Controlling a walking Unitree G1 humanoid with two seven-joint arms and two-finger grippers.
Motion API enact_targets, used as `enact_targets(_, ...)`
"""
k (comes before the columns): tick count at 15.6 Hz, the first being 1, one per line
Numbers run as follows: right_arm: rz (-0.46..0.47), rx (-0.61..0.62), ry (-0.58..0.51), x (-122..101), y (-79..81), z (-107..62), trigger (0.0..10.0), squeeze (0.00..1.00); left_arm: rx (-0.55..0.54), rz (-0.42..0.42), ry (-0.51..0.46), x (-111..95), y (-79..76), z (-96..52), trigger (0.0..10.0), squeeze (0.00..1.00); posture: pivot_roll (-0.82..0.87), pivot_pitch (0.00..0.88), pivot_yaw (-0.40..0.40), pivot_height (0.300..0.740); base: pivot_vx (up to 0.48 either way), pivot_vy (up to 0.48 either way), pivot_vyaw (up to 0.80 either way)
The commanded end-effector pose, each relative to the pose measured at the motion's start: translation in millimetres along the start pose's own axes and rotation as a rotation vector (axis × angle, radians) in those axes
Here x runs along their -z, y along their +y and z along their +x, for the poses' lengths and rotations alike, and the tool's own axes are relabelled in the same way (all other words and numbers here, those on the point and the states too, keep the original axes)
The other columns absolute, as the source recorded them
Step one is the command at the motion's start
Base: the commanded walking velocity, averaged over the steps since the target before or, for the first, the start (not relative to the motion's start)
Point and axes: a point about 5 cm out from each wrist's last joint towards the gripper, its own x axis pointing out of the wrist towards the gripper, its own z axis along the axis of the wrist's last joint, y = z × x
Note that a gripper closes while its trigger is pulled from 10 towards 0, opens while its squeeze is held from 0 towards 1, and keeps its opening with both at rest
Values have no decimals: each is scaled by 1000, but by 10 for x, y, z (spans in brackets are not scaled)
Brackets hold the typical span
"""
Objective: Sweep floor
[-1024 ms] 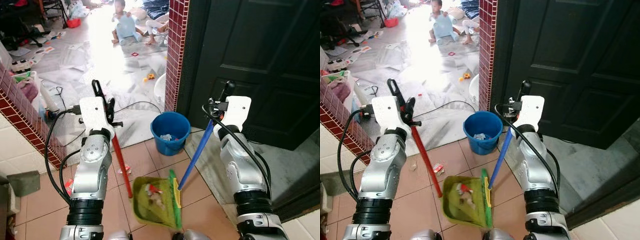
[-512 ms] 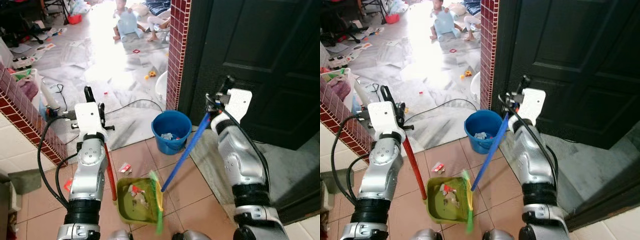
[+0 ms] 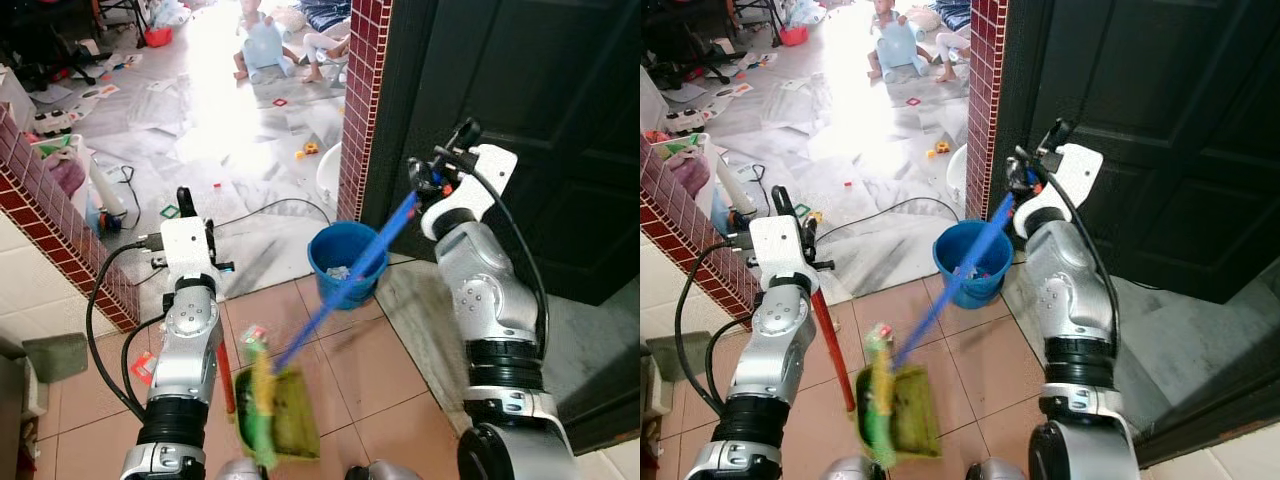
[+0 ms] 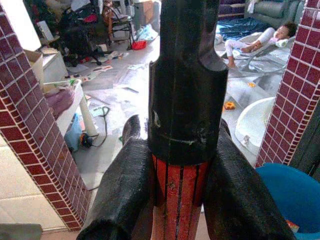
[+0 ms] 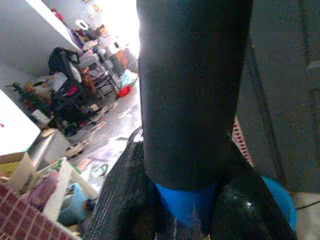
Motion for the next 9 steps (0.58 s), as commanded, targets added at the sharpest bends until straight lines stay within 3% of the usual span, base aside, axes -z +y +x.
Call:
enact_targets(1, 31, -28, -58, -170, 69, 31, 10000, 0, 11, -9, -69, -163, -35, 55, 10000, 0, -119, 0, 21, 740, 0, 0, 0)
enact_targets(9, -19, -100, -198, -585, 181, 94, 10000, 0, 25, -11, -51, -116, -63, 65, 10000, 0, -119, 0, 20, 740, 0, 0, 0)
